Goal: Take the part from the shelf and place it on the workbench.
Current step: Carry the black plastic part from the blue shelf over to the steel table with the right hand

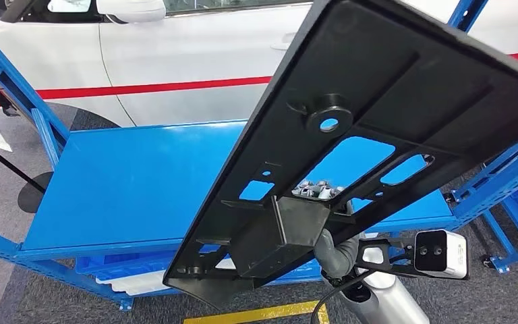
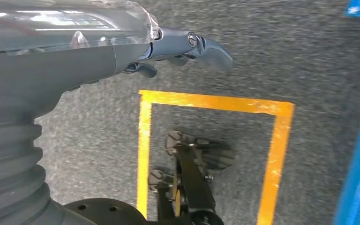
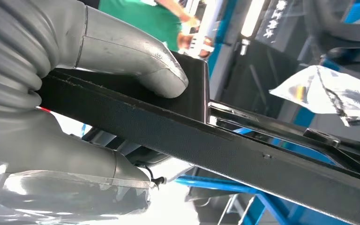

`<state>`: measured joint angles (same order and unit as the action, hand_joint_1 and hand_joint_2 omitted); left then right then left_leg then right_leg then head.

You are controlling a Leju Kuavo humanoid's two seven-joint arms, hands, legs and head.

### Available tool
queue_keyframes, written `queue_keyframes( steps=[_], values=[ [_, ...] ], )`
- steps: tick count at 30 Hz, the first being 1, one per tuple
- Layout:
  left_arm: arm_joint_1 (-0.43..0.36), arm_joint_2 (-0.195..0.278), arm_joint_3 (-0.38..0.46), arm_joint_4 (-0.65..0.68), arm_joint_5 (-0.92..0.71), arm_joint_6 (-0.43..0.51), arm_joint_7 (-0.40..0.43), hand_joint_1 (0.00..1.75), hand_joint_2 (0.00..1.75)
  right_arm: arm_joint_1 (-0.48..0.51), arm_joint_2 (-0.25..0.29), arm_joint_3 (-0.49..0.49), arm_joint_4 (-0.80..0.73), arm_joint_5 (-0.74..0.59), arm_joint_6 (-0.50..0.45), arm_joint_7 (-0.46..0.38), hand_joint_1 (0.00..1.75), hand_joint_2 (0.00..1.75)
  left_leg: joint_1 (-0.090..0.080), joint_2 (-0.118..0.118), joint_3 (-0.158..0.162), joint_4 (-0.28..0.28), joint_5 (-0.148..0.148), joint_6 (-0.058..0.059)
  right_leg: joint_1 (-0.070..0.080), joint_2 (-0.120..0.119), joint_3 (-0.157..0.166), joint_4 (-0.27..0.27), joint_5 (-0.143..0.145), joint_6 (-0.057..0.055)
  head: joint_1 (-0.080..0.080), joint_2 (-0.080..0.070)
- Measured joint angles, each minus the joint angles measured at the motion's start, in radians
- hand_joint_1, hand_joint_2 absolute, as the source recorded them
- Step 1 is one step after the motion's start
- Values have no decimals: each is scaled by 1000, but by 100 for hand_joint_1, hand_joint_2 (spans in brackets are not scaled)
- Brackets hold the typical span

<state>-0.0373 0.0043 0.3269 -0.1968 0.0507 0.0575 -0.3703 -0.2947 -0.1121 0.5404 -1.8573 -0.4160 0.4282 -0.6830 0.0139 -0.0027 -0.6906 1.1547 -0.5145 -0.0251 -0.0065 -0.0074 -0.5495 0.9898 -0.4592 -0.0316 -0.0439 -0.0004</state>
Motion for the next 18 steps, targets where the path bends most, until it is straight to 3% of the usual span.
queue_keyframes(
  steps=[1, 2, 3, 4, 6, 8, 9, 11, 12, 14, 16, 17, 18],
  values=[
    [0, -2, 0, 0, -2, 2, 2, 0, 175, 4, -2, -2, 3, 12, 1, -5, 175, 175, 0, 0, -15, 67, -40, -3, 2, -1, -13, 1, 9, -1, 0, 0],
    [0, -4, -1, 0, -5, 3, 2, 0, 175, 9, -4, -5, 5, 21, 1, -8, 175, 175, 0, 0, -23, 120, -60, -4, 4, -2, -26, 3, 18, -2, 0, 0],
    [1, -6, -1, 0, -6, 4, 3, 0, 175, 14, -6, -7, 7, 26, 2, -9, 175, 175, 0, 0, -15, 144, -59, -4, 5, -2, -40, 5, 27, -1, 0, 0],
    [1, -8, -1, 0, -8, 5, 3, 0, 175, 17, -9, -10, 9, 28, 4, -10, 175, 175, 0, 0, 11, 130, -39, -3, 7, -2, -53, 8, 35, 0, 0, 0],
    [-1, -10, -2, 0, -12, 6, 4, 0, 175, 23, -11, -17, 10, 30, 11, -11, 175, 175, -1, 0, 108, 8, 3, 7, 9, -2, -75, 13, 51, 4, 0, 0],
    [-4, -10, -4, 0, -17, 7, 6, 0, 175, 32, -12, -31, 10, 29, 19, -12, 175, 175, -6, -2, 198, -124, 4, 19, 12, -2, -87, 16, 66, 13, 0, 0],
    [-5, -11, -4, 0, -19, 7, 6, 0, 175, 37, -13, -40, 9, 31, 24, -13, 175, 175, -10, -2, 218, -158, -3, 25, 12, -2, -90, 16, 74, 19, 0, 0],
    [-3, -13, -4, 0, -21, 8, 6, 0, 175, 48, -13, -57, 5, 38, 39, -14, 175, 175, -10, 0, 216, -172, 7, 35, 10, 2, -94, 13, 89, 31, 0, 0],
    [-2, -15, -5, 0, -23, 8, 5, 0, 175, 53, -13, -66, 3, 41, 49, -14, 175, 175, -8, 5, 210, -175, 16, 43, 9, 4, -99, 18, 82, 37, 0, 0],
    [-3, -20, -5, 0, -27, 8, 3, 0, 175, 63, -14, -82, -1, 46, 66, -16, 175, 175, -3, 18, 191, -181, 39, 57, 7, 9, -123, 76, 17, 48, 0, 0],
    [-4, -22, -5, 0, -29, 8, 1, 0, 175, 71, -14, -94, -3, 59, 72, -17, 175, 175, -4, 25, 164, -179, 59, 62, 2, 9, -159, 201, -79, 57, 0, 0],
    [-4, -23, -5, 0, -29, 8, 0, 0, 175, 76, -14, -99, -3, 69, 71, -17, 175, 175, -5, 28, 150, -177, 69, 61, -1, 8, -171, 261, -105, 61, 0, 0],
    [-4, -25, -5, 0, -30, 8, -2, 0, 175, 82, -14, -105, -3, 77, 70, -17, 175, 175, -5, 30, 134, -174, 78, 60, -3, 8, -170, 296, -108, 64, 0, 0]
  ],
)
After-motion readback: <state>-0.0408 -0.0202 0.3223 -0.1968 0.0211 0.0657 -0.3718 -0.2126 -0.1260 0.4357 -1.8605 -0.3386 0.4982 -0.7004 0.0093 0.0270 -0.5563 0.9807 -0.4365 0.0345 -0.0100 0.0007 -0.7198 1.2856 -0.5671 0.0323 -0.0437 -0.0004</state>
